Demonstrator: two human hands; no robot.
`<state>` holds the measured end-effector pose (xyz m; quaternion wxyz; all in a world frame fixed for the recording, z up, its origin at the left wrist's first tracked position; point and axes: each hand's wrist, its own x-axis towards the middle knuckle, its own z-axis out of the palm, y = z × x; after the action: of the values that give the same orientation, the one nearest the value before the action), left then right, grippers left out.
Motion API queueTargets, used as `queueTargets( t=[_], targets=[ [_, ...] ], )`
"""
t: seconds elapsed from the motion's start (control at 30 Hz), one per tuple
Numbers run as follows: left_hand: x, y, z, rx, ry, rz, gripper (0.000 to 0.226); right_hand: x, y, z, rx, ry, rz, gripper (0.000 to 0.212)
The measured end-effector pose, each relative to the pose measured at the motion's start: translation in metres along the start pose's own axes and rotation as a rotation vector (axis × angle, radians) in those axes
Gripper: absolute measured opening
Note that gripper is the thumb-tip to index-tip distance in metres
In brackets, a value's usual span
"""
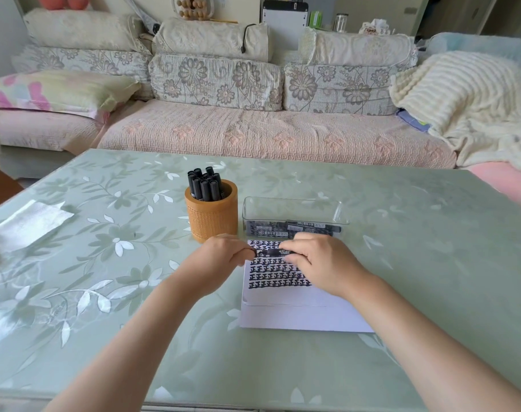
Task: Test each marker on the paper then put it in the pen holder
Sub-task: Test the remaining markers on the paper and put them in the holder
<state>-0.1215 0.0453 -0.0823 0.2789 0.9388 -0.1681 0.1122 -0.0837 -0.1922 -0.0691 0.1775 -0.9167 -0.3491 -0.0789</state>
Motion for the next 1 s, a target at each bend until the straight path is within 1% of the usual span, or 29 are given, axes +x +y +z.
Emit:
queueTargets(
  t=[0.07, 0.17, 0.3, 0.4, 0.43, 0.47, 0.5, 0.57, 0.6, 0.63, 0.67, 0.73, 0.77, 0.8, 0.83, 0.87, 0.9, 0.97, 1.0],
  targets=[
    [-0.003, -0.008, -0.003, -0.008, 0.023, -0.049, 0.021, -0.002, 0.006, -0.003, 0.023, 0.027, 0.036, 0.028],
    [-0.008, -0.018, 0.000, 0.042, 0.043, -0.128, 0.015, -0.005, 0.013, -0.001, 0.035, -0.005, 0.074, 0.031],
    [-0.011, -0.020, 0.013, 0.200, 0.025, -0.221, 0.023, -0.010, 0.015, 0.004, 0.089, -0.044, 0.117, 0.036],
    [-0.011, -0.016, 0.014, 0.261, 0.032, -0.226, 0.030, -0.016, 0.013, 0.001, 0.190, -0.071, 0.166, 0.050],
    [-0.012, -0.015, 0.014, 0.267, 0.029, -0.228, 0.032, -0.019, 0.012, -0.002, 0.245, -0.059, 0.182, 0.055],
    [-0.012, -0.013, 0.014, 0.269, 0.035, -0.230, 0.034, -0.023, 0.011, -0.004, 0.280, -0.033, 0.186, 0.056],
    [-0.012, -0.011, 0.013, 0.267, 0.053, -0.230, 0.034, -0.025, 0.011, -0.005, 0.296, 0.000, 0.181, 0.052],
    [-0.013, -0.003, 0.011, 0.257, 0.120, -0.203, 0.033, -0.029, 0.013, -0.006, 0.310, 0.048, 0.164, 0.037],
    [-0.013, 0.003, 0.010, 0.240, 0.160, -0.169, 0.031, -0.031, 0.013, -0.007, 0.327, 0.052, 0.172, 0.034],
    [-0.013, 0.010, 0.010, 0.215, 0.187, -0.124, 0.028, -0.033, 0.013, -0.008, 0.355, 0.048, 0.190, 0.036],
    [-0.014, 0.017, 0.011, 0.191, 0.198, -0.066, 0.025, -0.035, 0.013, -0.009, 0.383, 0.041, 0.213, 0.042],
    [-0.016, 0.033, 0.019, 0.158, 0.186, 0.054, 0.020, -0.039, 0.014, -0.014, 0.419, 0.034, 0.242, 0.061],
    [-0.017, 0.041, 0.024, 0.133, 0.170, 0.098, 0.017, -0.042, 0.017, -0.015, 0.429, 0.039, 0.246, 0.067],
    [-0.018, 0.048, 0.030, 0.105, 0.152, 0.131, 0.016, -0.044, 0.019, -0.017, 0.433, 0.056, 0.237, 0.069],
    [-0.019, 0.055, 0.036, 0.089, 0.130, 0.158, 0.015, -0.047, 0.022, -0.017, 0.430, 0.078, 0.218, 0.064],
    [-0.019, 0.060, 0.043, 0.082, 0.111, 0.185, 0.015, -0.050, 0.024, -0.016, 0.426, 0.102, 0.196, 0.054],
    [-0.020, 0.065, 0.048, 0.080, 0.097, 0.209, 0.015, -0.054, 0.026, -0.015, 0.441, 0.125, 0.186, 0.040],
    [-0.021, 0.072, 0.059, 0.084, 0.085, 0.244, 0.016, -0.058, 0.026, -0.012, 0.566, 0.173, 0.222, 0.011],
    [-0.022, 0.073, 0.064, 0.092, 0.084, 0.256, 0.016, -0.059, 0.025, -0.011, 0.657, 0.195, 0.269, 0.008]
  ],
)
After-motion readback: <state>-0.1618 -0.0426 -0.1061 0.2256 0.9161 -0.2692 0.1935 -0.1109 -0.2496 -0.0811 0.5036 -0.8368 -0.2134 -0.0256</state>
